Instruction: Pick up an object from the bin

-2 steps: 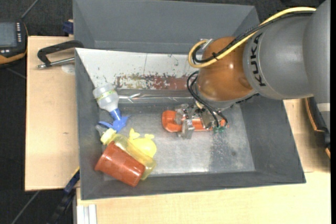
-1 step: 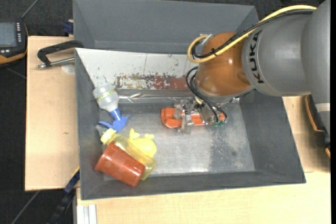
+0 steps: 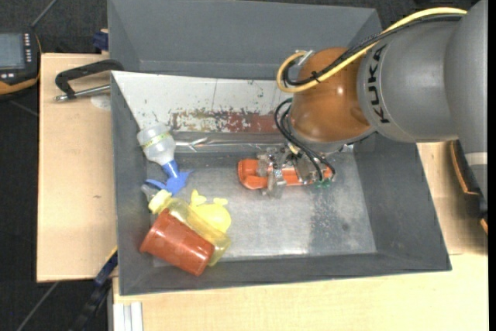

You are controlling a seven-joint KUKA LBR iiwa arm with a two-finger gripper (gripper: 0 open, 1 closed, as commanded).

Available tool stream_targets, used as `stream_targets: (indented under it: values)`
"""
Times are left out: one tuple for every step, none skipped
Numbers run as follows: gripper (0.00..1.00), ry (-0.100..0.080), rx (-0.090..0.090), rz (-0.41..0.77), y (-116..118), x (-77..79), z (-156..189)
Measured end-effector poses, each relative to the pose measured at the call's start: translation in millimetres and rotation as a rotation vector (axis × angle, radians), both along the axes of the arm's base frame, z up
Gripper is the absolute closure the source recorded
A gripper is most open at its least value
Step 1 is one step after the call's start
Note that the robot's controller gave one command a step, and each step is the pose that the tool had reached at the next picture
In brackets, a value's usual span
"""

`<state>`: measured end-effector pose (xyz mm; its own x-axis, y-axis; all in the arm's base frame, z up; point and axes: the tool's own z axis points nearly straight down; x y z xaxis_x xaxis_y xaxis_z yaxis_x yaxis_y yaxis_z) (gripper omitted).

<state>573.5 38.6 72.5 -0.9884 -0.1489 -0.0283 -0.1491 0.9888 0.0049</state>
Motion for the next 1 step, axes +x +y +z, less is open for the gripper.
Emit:
stream_targets:
  values:
    - [1.0, -0.007, 0.003, -0.024, 1.8, -11.4, 117.8]
